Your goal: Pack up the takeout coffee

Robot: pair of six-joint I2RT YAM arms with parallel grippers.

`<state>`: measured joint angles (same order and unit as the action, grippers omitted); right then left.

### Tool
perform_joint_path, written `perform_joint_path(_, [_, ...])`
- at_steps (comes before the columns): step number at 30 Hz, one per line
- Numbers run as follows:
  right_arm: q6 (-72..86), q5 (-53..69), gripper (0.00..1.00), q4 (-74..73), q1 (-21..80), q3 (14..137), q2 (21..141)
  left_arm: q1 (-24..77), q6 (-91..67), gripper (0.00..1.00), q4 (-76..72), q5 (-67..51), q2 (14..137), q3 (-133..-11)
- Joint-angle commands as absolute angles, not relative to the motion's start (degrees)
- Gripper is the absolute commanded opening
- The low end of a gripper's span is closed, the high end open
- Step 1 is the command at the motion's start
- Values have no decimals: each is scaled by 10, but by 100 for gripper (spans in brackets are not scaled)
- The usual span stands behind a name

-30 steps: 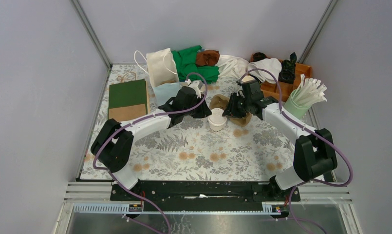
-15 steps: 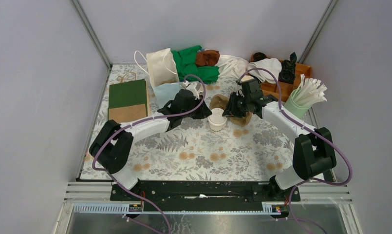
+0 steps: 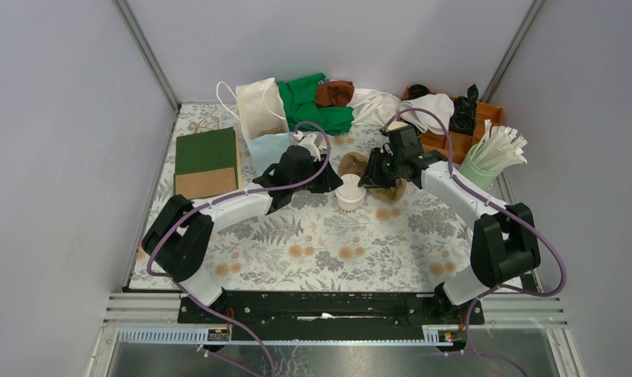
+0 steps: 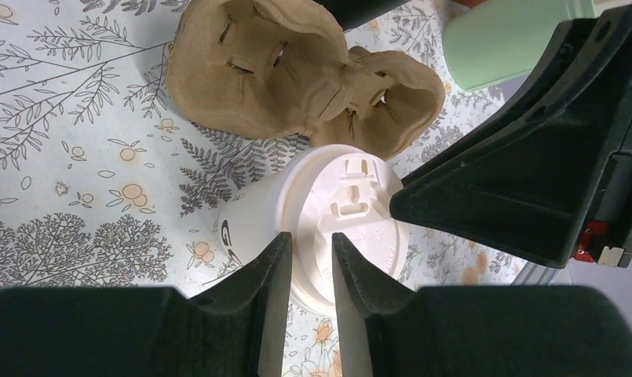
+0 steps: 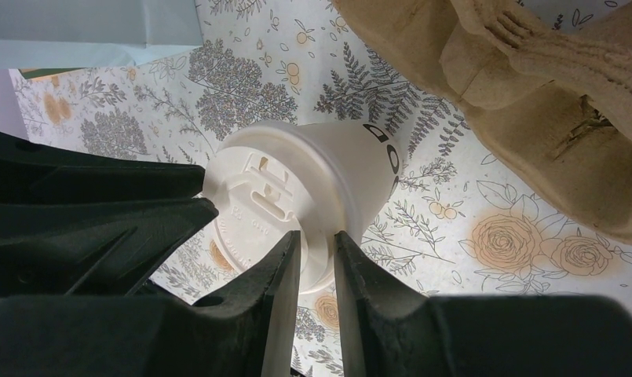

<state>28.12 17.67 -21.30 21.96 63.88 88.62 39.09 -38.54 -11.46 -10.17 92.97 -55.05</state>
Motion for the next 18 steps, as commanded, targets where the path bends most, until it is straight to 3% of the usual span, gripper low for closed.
perform_joint_path(1, [268,169,31,-268,226,662,909,400,-344,32,23,-94,936,-602])
perform_joint_path(8, [252,159,36,-309,227,733,911,399,-310,37,87,-91,952,-705])
perform_joint_path(18, [221,129,44,-319,227,758,906,401,-312,39,106,-86,911,-694])
